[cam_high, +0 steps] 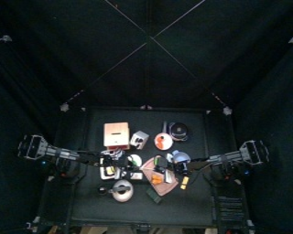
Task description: Cut squash
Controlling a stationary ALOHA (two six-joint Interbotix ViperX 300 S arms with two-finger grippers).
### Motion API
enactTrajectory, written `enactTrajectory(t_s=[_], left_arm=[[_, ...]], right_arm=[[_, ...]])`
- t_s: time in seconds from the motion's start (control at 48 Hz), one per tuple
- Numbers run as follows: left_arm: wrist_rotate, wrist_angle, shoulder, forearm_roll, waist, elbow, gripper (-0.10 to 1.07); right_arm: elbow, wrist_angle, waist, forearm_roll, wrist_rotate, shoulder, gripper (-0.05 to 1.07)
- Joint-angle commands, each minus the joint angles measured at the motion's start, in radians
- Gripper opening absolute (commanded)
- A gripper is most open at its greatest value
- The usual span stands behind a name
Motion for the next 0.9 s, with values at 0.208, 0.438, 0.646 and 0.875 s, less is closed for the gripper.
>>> enactTrajectory(t_s=[0.208,0.438,0.646,0.875], left_arm=[[0.002,-0.1,0.067,0.009,-0.057,-0.02,0.42],[-0.005,-0.166,0.15,0.014,-0.104,-0.034,0.42],[-0.003,-0.17,0.227,0.012,-0.115,-0.078,0.42],[-0.003,-0.163,0.282,0.011,-0.124,-0.112,0.42]], right_arm=[[0.012,0.061,0.071,0.08,0.0,-0.014,0.29],[0.055,0.063,0.098,0.135,0.002,-0.014,0.29],[0.091,0.063,0.1,0.189,0.002,-0.005,0.29],[0.11,0.064,0.118,0.229,0.0,0.014,0.29]])
